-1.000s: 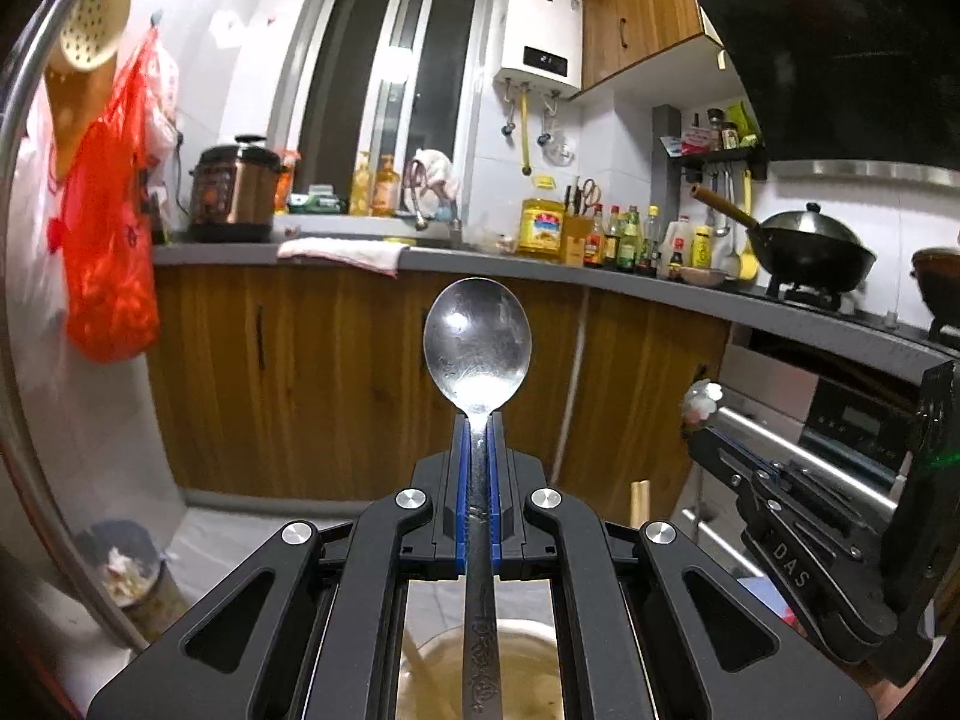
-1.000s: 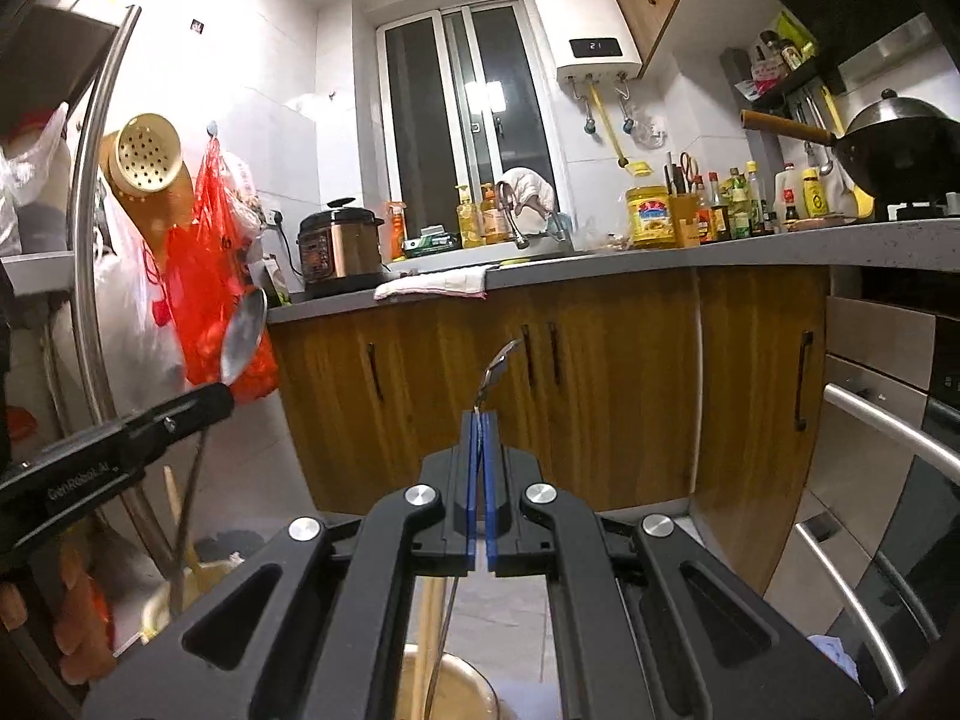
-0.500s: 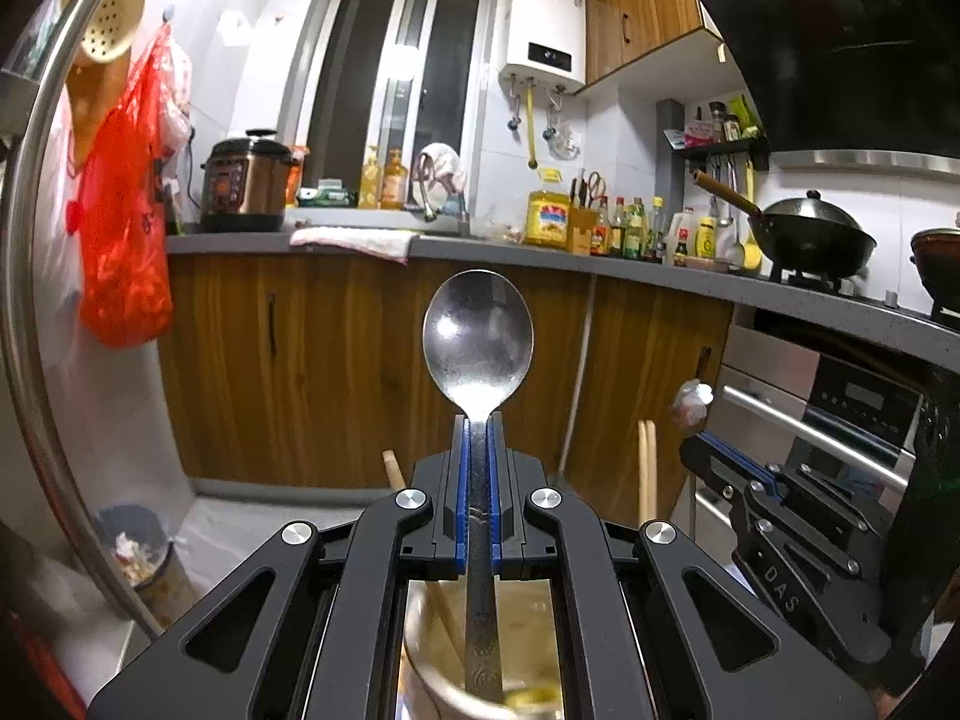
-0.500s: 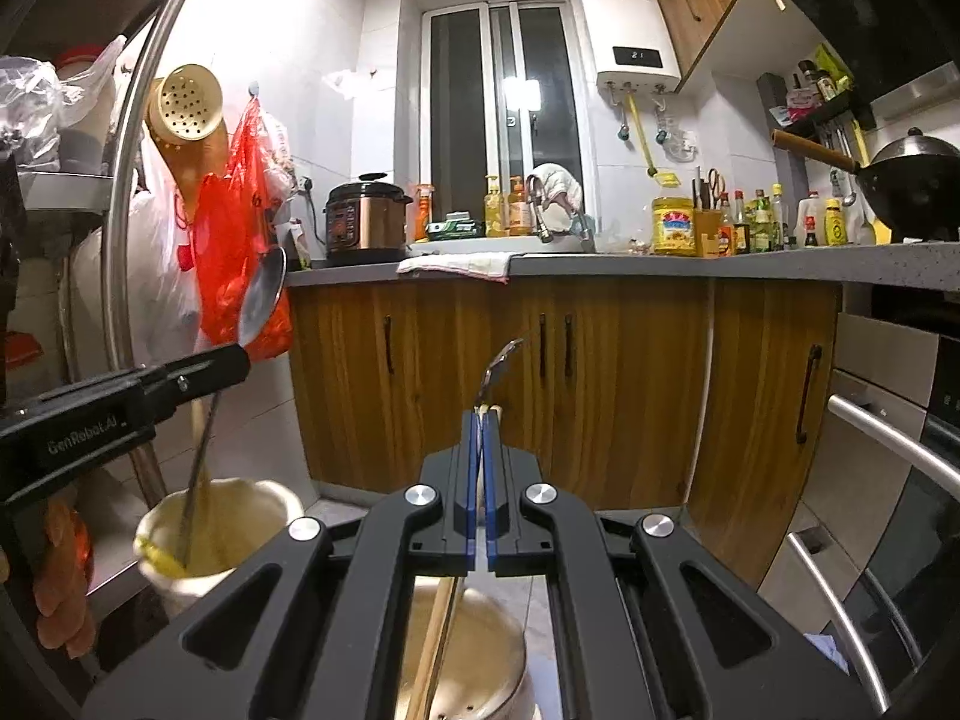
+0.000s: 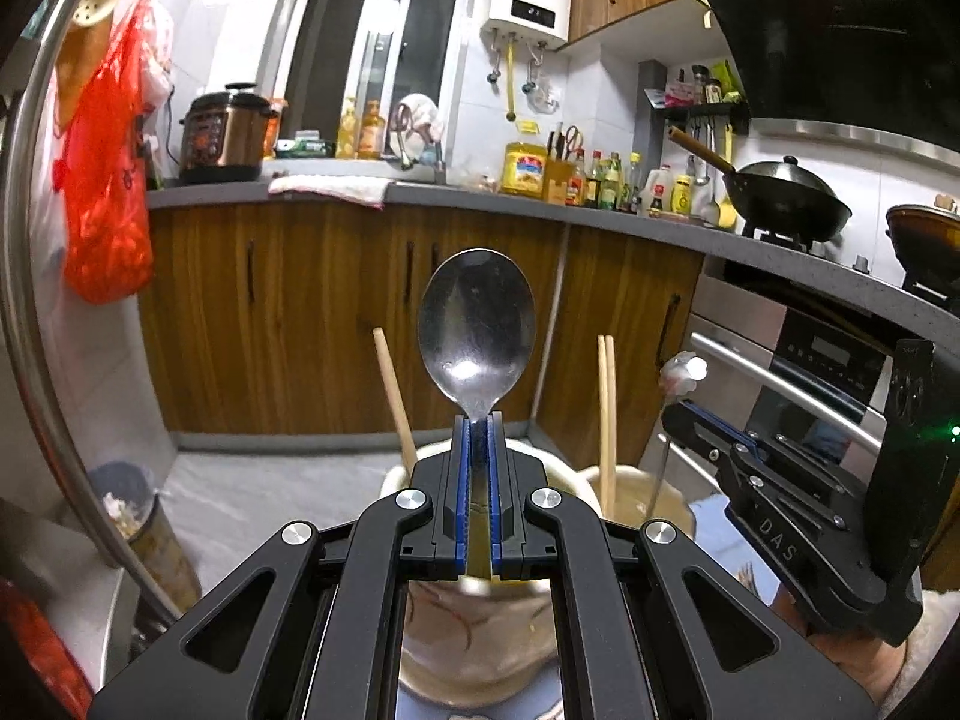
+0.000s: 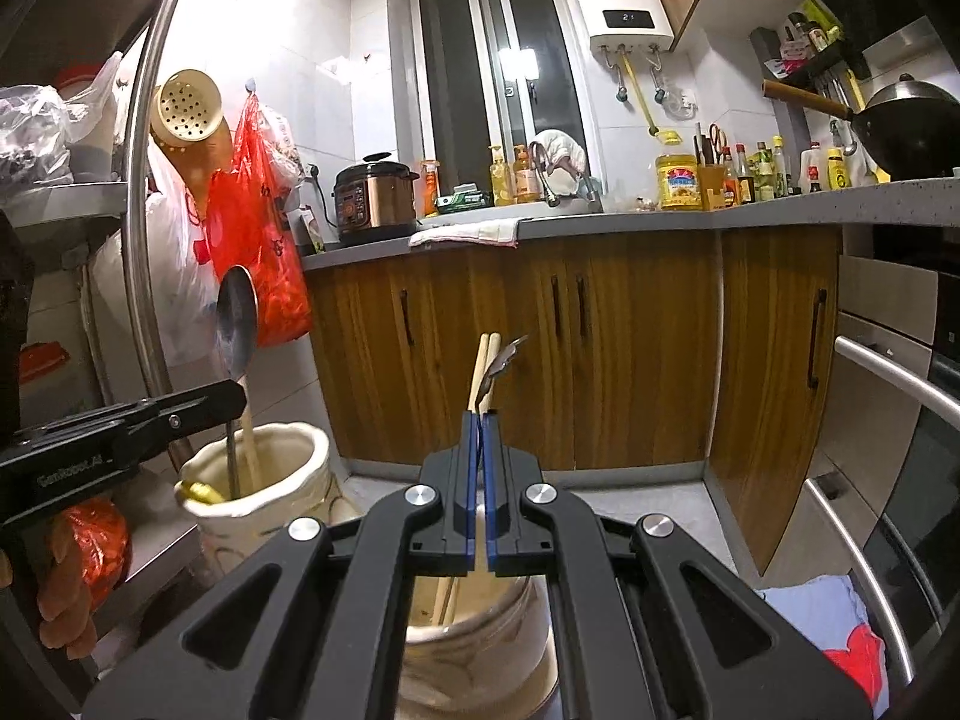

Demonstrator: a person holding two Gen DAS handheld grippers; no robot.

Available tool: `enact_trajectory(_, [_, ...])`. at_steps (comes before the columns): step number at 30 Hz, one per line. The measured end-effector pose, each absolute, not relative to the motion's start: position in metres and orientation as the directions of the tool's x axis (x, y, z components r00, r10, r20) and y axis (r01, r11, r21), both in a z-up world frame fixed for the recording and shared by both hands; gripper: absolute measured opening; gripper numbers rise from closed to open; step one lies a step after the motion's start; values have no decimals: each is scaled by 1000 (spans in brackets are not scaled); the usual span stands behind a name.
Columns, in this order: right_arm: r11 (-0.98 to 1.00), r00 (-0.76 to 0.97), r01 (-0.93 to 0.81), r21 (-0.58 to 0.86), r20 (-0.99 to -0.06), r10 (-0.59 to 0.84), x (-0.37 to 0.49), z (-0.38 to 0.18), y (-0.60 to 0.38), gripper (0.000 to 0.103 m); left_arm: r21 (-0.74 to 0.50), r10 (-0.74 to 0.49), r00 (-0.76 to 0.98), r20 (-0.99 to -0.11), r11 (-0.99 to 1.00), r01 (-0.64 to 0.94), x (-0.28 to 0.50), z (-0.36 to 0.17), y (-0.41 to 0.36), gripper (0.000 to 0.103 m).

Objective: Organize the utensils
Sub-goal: 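Lower the spoon and fork into the cups and open both tools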

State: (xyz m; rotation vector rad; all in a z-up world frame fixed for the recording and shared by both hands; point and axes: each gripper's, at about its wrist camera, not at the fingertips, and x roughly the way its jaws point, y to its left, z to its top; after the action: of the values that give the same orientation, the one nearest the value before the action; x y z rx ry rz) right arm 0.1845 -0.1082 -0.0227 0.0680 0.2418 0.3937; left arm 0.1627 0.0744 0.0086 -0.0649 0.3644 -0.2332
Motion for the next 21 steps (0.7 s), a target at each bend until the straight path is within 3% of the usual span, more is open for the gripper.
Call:
enact_trajectory(10, [920,888,-369,132,-240,391,178,-28,-113,2,-100,-264,877,-401,965,244,159,-5,69,6])
enact_trajectory(21, [925,890,-329,190,-264,371,185,-32,-126,2,-79,-262,878,-402,965,252,154,-5,65,6])
